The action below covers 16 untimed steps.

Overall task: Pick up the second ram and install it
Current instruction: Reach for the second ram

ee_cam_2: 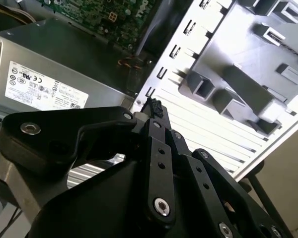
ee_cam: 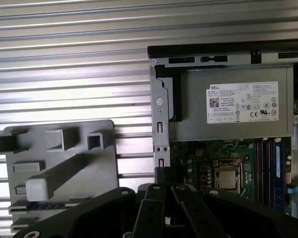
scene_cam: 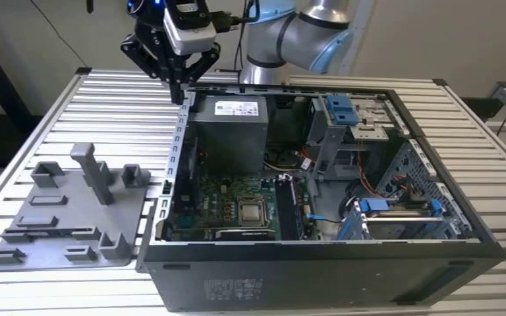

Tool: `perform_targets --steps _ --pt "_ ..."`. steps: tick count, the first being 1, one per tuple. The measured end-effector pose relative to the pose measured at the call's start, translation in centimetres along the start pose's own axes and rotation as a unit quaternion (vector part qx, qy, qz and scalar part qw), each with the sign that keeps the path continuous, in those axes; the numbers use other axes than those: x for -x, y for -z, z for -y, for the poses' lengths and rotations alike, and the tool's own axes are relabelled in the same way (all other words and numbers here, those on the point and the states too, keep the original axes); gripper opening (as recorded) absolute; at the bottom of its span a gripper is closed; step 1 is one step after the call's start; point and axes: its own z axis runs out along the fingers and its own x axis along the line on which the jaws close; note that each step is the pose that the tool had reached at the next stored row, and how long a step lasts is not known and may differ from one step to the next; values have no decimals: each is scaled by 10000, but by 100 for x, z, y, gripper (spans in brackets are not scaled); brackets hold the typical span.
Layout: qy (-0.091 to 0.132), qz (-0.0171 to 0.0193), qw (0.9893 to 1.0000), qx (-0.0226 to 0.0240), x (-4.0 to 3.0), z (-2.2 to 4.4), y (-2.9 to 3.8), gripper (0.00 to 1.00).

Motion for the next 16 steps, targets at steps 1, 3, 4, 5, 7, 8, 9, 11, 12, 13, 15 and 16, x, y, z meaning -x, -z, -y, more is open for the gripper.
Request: perform_targets --steps 1,3,4,5,7,8,9,11,12,13,15,16 --pt "0 0 10000 0 -19 1 -1 11" --pt "1 0 10000 0 -51 3 -2 11" --pt "1 -1 10000 0 -64 4 -3 11" --pt "1 -3 10000 0 -74 5 -4 11" --pt "1 -6 10000 0 -94 7 -7 11" --pt "1 -7 10000 1 -100 7 -10 11" --pt "1 -8 10000 0 -106 8 -12 11" --pt "2 -10 10000 -1 -117 9 -17 11" --pt "2 -11 10000 -1 -124 10 -19 11" --pt "2 -12 10000 0 -131 10 -22 11" --pt "1 -15 10000 -1 -145 11 -28 11" --pt "1 -17 10000 -2 -150 12 -31 11"
